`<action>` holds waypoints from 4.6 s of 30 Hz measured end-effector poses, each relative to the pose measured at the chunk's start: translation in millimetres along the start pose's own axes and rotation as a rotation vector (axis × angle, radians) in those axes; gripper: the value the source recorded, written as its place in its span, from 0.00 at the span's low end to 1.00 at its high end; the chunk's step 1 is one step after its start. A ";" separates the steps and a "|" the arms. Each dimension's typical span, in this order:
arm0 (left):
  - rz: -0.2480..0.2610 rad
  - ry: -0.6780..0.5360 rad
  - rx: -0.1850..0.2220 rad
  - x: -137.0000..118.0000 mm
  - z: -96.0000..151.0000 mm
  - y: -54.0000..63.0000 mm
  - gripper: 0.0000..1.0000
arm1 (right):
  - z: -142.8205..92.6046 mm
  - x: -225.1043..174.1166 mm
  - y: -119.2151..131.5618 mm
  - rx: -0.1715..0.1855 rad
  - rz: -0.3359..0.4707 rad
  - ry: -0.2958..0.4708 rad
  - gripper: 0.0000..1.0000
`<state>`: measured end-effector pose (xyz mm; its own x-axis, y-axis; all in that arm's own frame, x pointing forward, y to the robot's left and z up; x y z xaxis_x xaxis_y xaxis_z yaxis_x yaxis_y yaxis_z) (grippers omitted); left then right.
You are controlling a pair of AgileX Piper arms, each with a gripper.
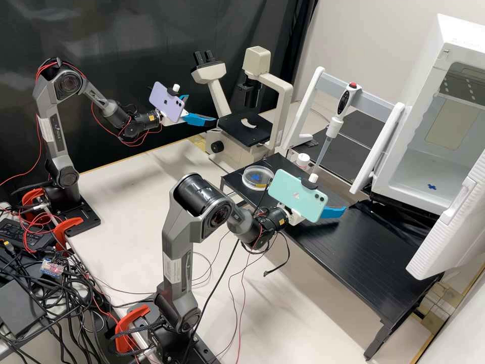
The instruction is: Move the petri dish to the incubator
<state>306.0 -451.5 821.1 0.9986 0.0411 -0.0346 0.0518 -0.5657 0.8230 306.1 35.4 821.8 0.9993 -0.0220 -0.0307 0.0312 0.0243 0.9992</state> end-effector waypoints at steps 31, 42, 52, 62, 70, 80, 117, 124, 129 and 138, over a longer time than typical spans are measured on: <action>0.000 0.000 0.000 0.0 0.0 0.0 1.00 | -50.3 -82.0 -23.0 0.034 -0.059 0.274 1.00; 0.000 0.000 0.000 0.0 0.0 0.0 1.00 | -63.2 -87.2 -64.6 -0.057 -0.179 0.309 1.00; 0.000 0.000 0.000 0.0 0.0 0.0 1.00 | -56.3 -75.9 -82.1 -0.073 -0.237 0.264 1.00; 0.000 0.000 0.000 0.0 0.0 0.0 1.00 | -61.6 -67.2 -78.8 -0.018 -0.233 0.266 0.00; 0.000 0.000 0.000 0.0 0.0 0.0 1.00 | -63.3 -63.6 -79.0 -0.029 -0.254 0.258 0.00; 0.000 0.000 0.000 0.0 0.0 0.0 1.00 | -63.3 -63.6 -79.0 -0.029 -0.254 0.258 0.00; 0.000 0.000 0.000 0.0 0.0 0.0 1.00 | -14.4 -56.2 -14.3 0.035 -0.086 0.142 0.00; 0.000 0.000 0.000 0.0 0.0 0.0 1.00 | 22.6 -53.9 40.0 0.080 0.082 0.043 0.00; 0.000 0.000 0.000 0.0 0.0 0.0 1.00 | 34.7 -55.1 67.5 0.120 0.197 0.023 0.00; 0.000 0.000 0.000 0.0 0.0 0.0 1.00 | 37.1 -32.4 105.3 0.081 0.268 0.022 0.00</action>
<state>306.0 -451.5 821.1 0.9986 0.0411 -0.0346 0.0518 -0.5657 0.8230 276.2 1.6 928.9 0.9718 -0.0035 0.2358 -0.2356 -0.0542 0.9703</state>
